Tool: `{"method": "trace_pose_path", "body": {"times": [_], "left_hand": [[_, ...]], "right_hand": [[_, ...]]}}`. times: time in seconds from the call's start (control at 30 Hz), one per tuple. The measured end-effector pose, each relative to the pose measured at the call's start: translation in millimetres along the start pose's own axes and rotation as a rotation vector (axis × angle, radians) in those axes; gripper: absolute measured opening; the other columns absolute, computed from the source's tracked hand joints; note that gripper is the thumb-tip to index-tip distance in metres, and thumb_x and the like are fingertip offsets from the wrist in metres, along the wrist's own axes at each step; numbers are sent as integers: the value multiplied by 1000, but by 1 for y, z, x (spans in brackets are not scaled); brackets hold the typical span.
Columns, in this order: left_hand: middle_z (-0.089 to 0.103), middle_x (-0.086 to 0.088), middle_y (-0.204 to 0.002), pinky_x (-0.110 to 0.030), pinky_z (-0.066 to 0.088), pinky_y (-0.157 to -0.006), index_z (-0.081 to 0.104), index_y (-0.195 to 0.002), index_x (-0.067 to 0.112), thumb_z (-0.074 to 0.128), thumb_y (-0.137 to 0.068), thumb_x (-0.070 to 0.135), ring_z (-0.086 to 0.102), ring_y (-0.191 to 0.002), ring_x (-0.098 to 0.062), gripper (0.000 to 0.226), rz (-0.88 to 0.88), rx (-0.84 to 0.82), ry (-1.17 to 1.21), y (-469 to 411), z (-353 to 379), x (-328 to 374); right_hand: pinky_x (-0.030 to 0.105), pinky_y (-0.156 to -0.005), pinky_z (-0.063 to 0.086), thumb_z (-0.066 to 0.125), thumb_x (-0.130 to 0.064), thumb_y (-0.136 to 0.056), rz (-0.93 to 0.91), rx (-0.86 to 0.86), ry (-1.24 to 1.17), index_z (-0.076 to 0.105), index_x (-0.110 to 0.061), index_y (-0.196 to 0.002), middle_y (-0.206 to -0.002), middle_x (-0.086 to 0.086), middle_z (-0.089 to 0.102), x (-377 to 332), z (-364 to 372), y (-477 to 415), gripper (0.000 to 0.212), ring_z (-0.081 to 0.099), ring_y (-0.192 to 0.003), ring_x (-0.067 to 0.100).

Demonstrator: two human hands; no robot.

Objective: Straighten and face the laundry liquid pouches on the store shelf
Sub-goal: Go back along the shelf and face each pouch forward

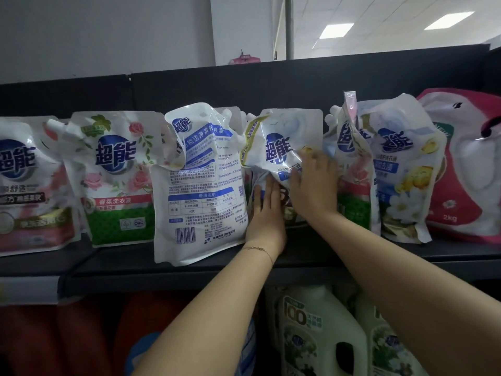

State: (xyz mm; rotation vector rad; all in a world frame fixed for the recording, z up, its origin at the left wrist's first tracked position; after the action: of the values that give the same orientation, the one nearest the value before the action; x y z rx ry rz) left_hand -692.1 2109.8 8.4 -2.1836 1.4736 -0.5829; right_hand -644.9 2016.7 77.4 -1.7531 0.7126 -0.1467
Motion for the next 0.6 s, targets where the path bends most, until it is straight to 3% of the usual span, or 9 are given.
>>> {"method": "trace_pose_path", "body": {"times": [0.07, 0.17, 0.23, 0.3, 0.37, 0.43, 0.53, 0.6], "left_hand": [[-22, -12, -155, -46, -13, -117, -13, -149, 7, 38, -96, 14, -22, -143, -36, 74, 46, -42, -200, -3, 9, -1], [0, -21, -158, -52, -8, -116, 2, -151, 5, 27, -100, 23, -7, -145, -39, 59, 43, -136, -289, -9, 23, -2], [3, -19, -158, -46, -2, -118, -1, -150, 5, 20, -102, 22, -1, -145, -33, 55, -14, -140, -230, -11, 23, -6], [2, -20, -158, -52, -1, -117, 0, -151, 6, 21, -102, 27, -2, -145, -37, 57, 11, -137, -213, -15, 31, -9], [6, -20, -158, -55, 1, -116, 7, -152, 8, 28, -99, 35, 0, -144, -40, 64, 30, -260, -239, -16, 45, -14], [4, -17, -159, -48, 5, -118, 11, -152, 11, 36, -90, 46, 5, -146, -34, 76, 12, -293, -139, -20, 47, -12], [-29, -12, -151, -49, -14, -116, -15, -150, 16, 26, -86, 62, -23, -142, -33, 88, 36, -135, -131, -29, 26, 4], [-26, -19, -153, -51, -13, -116, -19, -149, 9, 19, -83, 65, -22, -143, -34, 94, 12, -51, -149, -36, 22, 4]], "right_hand": [[40, -103, 27, 47, -31, -95, -249, -54, -54, 53, -14, -131, -134, 12, 47, -34, 5, -2, 40, 39, -124, 31], [46, -103, 35, 39, -25, -98, -506, -169, 2, 46, -13, -140, -146, 10, 43, -62, 31, 5, 44, 38, -132, 31], [47, -105, 35, 37, -23, -97, -465, -185, 43, 37, -14, -146, -151, 6, 37, -60, 42, 5, 49, 34, -138, 29], [47, -110, 30, 34, -26, -98, -393, -180, 52, 27, -17, -150, -155, 3, 29, -55, 47, 3, 53, 27, -142, 25], [44, -113, 25, 31, -33, -100, -342, -157, -11, 22, -18, -152, -157, 2, 24, -55, 45, 0, 55, 23, -144, 22], [39, -113, 21, 36, -35, -100, -261, -131, -157, 21, -19, -152, -158, 3, 20, -52, 40, -4, 57, 19, -145, 22], [37, -117, 21, 35, -29, -98, -169, -152, -330, 26, -15, -150, -157, 5, 22, -31, 40, -3, 55, 17, -146, 19], [38, -118, 19, 25, -37, -98, -210, -252, -304, 26, -14, -150, -157, 4, 23, -20, 50, -1, 57, 15, -146, 16]]}}
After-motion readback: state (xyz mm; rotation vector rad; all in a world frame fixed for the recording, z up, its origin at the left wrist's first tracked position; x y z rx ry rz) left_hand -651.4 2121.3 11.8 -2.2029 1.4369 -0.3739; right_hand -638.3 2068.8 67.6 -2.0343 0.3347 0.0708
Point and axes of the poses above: each hand's wrist, its own y-axis away from the middle knuckle, its own z-axis out of the palm, x = y × z, the point moved 7 cm from there along -y, towards the middle knuckle
